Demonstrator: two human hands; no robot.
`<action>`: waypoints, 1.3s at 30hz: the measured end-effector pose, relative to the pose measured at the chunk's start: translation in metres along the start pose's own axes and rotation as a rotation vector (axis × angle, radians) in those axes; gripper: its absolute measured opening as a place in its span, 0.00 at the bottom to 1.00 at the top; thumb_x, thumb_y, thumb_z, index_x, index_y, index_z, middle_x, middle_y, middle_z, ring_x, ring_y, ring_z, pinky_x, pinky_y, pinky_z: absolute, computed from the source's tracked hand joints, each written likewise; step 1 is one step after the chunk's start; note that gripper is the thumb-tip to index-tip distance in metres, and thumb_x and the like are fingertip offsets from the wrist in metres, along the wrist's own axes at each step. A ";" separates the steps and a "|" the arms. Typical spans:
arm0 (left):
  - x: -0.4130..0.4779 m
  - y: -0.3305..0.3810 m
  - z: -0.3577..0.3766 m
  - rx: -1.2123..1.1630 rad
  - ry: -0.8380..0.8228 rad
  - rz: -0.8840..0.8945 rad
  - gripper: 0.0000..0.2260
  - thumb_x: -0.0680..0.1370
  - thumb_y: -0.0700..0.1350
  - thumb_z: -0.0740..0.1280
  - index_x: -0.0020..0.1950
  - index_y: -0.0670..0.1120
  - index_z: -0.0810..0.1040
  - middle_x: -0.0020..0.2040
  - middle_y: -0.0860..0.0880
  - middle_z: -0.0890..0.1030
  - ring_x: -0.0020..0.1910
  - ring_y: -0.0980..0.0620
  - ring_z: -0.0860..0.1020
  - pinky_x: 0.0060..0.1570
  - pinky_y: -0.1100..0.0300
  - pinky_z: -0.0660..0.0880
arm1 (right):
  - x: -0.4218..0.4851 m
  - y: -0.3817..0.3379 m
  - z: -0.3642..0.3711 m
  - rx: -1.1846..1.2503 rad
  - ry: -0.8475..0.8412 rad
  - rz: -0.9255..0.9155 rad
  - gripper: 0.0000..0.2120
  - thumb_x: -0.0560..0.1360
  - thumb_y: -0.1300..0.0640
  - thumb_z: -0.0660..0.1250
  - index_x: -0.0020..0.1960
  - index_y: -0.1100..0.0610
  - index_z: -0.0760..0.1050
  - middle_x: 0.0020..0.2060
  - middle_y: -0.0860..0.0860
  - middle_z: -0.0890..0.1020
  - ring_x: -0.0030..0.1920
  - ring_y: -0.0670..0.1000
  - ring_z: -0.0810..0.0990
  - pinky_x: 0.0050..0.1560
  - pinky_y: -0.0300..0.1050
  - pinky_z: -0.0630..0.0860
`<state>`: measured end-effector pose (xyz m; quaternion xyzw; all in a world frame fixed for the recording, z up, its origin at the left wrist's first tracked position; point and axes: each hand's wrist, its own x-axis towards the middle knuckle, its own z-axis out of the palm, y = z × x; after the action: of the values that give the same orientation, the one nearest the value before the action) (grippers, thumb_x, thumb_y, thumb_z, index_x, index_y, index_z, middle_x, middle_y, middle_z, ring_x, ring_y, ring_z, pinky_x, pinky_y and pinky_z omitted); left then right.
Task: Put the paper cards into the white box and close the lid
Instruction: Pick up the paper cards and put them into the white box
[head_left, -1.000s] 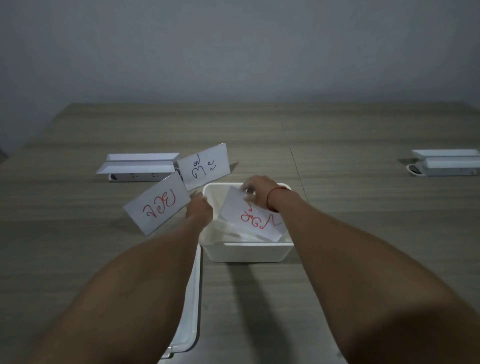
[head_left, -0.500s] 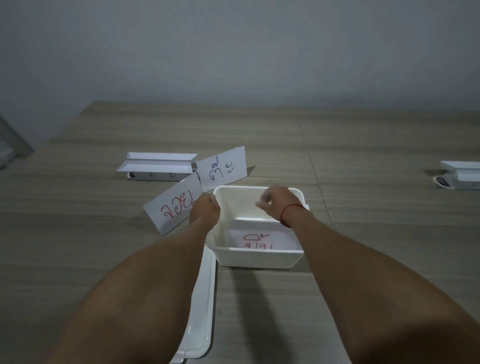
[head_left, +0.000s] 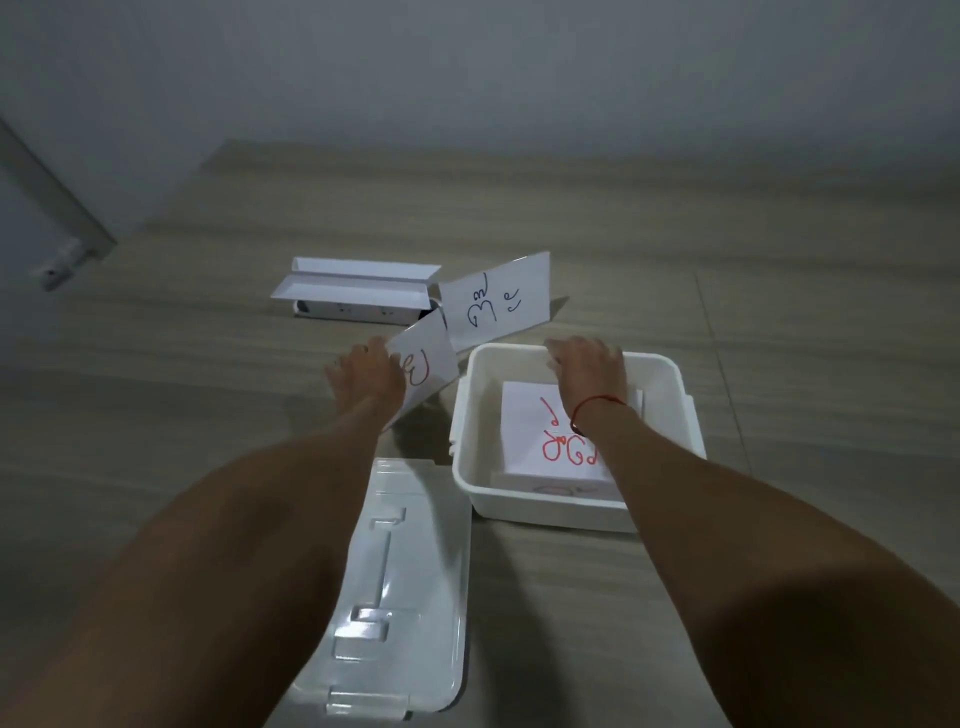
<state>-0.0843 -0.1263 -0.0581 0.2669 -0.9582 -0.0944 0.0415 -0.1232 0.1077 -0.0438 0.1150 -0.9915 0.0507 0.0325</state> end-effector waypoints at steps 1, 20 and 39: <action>0.000 -0.001 0.002 -0.009 -0.008 0.001 0.10 0.80 0.47 0.60 0.57 0.44 0.74 0.57 0.41 0.81 0.57 0.40 0.78 0.58 0.49 0.70 | 0.001 -0.001 0.001 -0.006 0.007 -0.006 0.10 0.80 0.57 0.59 0.57 0.52 0.76 0.54 0.53 0.82 0.58 0.57 0.77 0.56 0.48 0.69; -0.019 0.084 -0.096 -0.240 0.350 0.451 0.15 0.82 0.48 0.49 0.51 0.44 0.73 0.48 0.43 0.79 0.49 0.42 0.76 0.55 0.50 0.71 | -0.057 0.051 -0.043 0.135 -0.367 0.405 0.30 0.81 0.62 0.51 0.79 0.53 0.45 0.79 0.56 0.42 0.79 0.59 0.43 0.77 0.59 0.48; -0.106 0.102 -0.038 -0.097 -0.580 0.668 0.16 0.82 0.50 0.57 0.64 0.46 0.77 0.67 0.44 0.76 0.63 0.43 0.75 0.64 0.51 0.71 | -0.093 0.055 -0.040 0.414 -0.309 0.632 0.28 0.82 0.48 0.52 0.78 0.56 0.52 0.76 0.59 0.60 0.74 0.60 0.62 0.74 0.53 0.58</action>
<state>-0.0400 0.0088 -0.0031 -0.0968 -0.9584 -0.1916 -0.1881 -0.0435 0.1860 -0.0162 -0.1851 -0.9401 0.2388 -0.1581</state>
